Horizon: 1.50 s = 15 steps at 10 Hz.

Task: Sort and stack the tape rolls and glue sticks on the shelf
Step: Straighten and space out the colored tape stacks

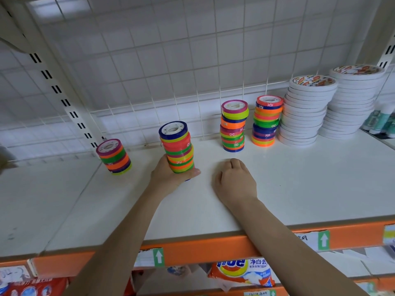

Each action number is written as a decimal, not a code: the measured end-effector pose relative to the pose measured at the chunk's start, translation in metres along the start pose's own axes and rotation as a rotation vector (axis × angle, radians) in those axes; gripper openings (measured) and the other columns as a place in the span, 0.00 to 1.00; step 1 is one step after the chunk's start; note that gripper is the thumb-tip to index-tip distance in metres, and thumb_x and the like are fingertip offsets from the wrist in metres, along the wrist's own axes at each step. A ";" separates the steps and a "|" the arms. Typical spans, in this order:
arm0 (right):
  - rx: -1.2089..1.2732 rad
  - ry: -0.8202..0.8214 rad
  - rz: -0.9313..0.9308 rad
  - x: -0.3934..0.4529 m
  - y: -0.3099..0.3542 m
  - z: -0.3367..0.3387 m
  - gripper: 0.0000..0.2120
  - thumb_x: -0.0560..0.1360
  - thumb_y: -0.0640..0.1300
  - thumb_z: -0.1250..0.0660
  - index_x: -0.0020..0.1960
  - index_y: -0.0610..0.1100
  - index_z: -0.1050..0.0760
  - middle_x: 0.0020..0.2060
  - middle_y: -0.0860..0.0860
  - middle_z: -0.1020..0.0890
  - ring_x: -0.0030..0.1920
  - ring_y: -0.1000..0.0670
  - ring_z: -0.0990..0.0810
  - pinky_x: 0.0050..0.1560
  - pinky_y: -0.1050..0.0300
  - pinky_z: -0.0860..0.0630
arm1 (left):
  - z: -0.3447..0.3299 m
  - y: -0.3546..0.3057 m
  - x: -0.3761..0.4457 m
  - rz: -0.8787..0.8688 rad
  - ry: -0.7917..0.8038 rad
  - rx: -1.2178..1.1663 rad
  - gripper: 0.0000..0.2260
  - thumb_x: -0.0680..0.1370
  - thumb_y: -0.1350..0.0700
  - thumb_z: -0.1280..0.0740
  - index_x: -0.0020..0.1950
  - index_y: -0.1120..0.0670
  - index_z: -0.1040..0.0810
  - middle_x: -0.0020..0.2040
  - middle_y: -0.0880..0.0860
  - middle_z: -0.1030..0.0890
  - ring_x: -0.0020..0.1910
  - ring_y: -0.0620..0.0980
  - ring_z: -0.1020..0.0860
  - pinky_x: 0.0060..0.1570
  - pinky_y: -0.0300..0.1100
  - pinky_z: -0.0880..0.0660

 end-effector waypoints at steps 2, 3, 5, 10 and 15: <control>-0.002 -0.012 0.002 0.000 0.000 -0.001 0.21 0.80 0.47 0.49 0.68 0.39 0.34 0.65 0.46 0.31 0.68 0.47 0.37 0.66 0.59 0.39 | -0.002 -0.005 -0.002 -0.042 -0.131 -0.110 0.35 0.56 0.46 0.20 0.60 0.52 0.27 0.51 0.48 0.19 0.49 0.44 0.19 0.47 0.38 0.22; 0.006 -0.014 0.000 0.000 -0.001 0.000 0.20 0.80 0.47 0.49 0.68 0.40 0.34 0.65 0.46 0.31 0.68 0.47 0.37 0.65 0.59 0.39 | -0.004 -0.008 -0.005 -0.075 -0.098 -0.156 0.26 0.63 0.54 0.22 0.57 0.51 0.27 0.50 0.49 0.19 0.46 0.40 0.20 0.44 0.31 0.24; 0.007 -0.012 -0.008 0.000 -0.001 -0.001 0.20 0.80 0.47 0.49 0.68 0.40 0.34 0.65 0.46 0.32 0.68 0.47 0.37 0.65 0.59 0.38 | -0.007 -0.004 -0.004 -0.095 -0.041 -0.164 0.29 0.70 0.59 0.25 0.66 0.61 0.34 0.57 0.57 0.23 0.53 0.47 0.22 0.48 0.31 0.25; 0.009 -0.017 -0.029 0.001 0.001 -0.002 0.21 0.80 0.47 0.50 0.69 0.39 0.35 0.66 0.46 0.31 0.68 0.47 0.36 0.66 0.57 0.36 | -0.005 -0.017 -0.001 -0.079 -0.190 -0.288 0.32 0.63 0.62 0.21 0.63 0.53 0.31 0.53 0.48 0.21 0.47 0.40 0.20 0.41 0.31 0.24; 0.013 -0.022 -0.014 0.000 0.000 -0.002 0.20 0.80 0.47 0.50 0.68 0.39 0.34 0.65 0.46 0.31 0.68 0.47 0.36 0.67 0.57 0.38 | -0.010 -0.016 -0.001 -0.120 -0.178 -0.326 0.31 0.66 0.62 0.23 0.65 0.57 0.32 0.54 0.51 0.21 0.49 0.43 0.21 0.45 0.34 0.24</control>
Point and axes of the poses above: each hand's wrist, its own x-axis towards the middle knuckle, its own z-axis out of the back of the hand, y = z × x, the point moved 2 cm from there along x, towards the middle knuckle
